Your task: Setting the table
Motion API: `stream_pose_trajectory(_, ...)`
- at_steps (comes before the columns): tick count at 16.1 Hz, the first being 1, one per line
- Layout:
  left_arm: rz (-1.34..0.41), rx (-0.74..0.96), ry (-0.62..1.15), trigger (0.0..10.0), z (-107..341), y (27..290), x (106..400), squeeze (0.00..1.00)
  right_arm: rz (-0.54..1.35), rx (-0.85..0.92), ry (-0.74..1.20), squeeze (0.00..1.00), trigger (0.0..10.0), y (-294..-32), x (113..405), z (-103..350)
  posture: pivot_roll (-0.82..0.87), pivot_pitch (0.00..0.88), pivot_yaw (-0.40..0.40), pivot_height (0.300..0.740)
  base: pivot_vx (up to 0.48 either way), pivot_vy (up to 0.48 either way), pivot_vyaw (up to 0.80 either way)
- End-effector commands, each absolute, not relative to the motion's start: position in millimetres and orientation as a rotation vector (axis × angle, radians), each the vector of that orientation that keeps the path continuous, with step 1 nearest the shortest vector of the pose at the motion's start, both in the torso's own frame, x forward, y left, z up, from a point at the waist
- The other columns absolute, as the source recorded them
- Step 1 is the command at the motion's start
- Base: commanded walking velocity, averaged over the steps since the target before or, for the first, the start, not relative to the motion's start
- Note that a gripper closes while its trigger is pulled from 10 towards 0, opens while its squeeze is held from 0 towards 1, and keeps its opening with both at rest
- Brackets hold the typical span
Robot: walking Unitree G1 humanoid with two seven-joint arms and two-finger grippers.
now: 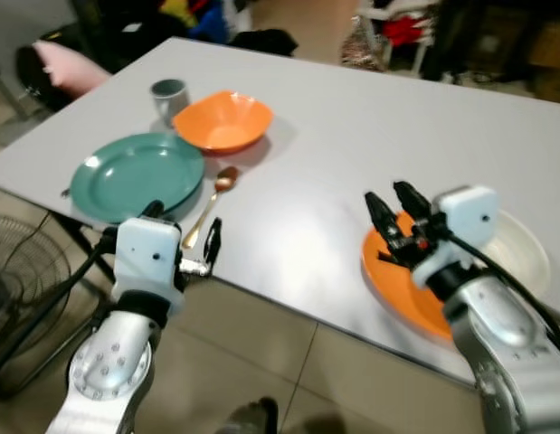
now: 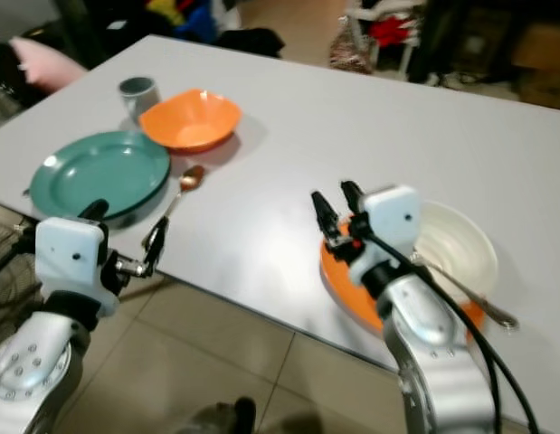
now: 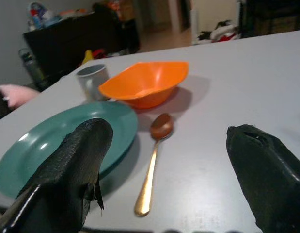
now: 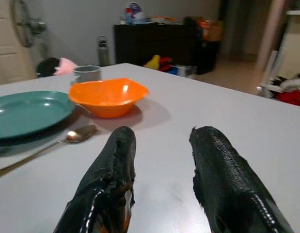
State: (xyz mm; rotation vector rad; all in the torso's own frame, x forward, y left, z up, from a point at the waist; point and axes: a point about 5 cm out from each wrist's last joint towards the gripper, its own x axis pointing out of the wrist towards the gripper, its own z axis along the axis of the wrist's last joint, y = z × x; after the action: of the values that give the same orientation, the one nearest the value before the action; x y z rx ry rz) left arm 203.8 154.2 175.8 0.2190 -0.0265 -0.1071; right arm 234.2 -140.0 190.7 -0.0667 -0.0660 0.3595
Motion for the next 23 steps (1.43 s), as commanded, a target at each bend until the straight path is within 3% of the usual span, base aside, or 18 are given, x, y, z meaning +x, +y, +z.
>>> stream_pose_trajectory(1,-0.102,0.232,-0.04,10.0,178.6,153.9,202.8,0.0,0.363,-0.068,-0.072,0.0,10.0,-139.8,235.8,190.6,0.0,0.065,0.051,0.74,0.0,0.0,0.8)
stream_pose_trajectory(14,-0.101,0.186,-0.043,10.0,184.9,152.3,195.1,0.0,0.414,-0.027,-0.049,0.0,10.0,-129.3,241.5,186.0,0.03,0.068,0.03,0.74,0.0,0.0,0.8)
stream_pose_trajectory(23,-0.094,0.239,-0.02,10.0,183.2,160.8,191.6,0.0,0.295,0.062,0.034,0.0,10.0,-143.1,247.3,168.1,0.04,0.066,0.03,0.74,0.0,0.277,0.8)
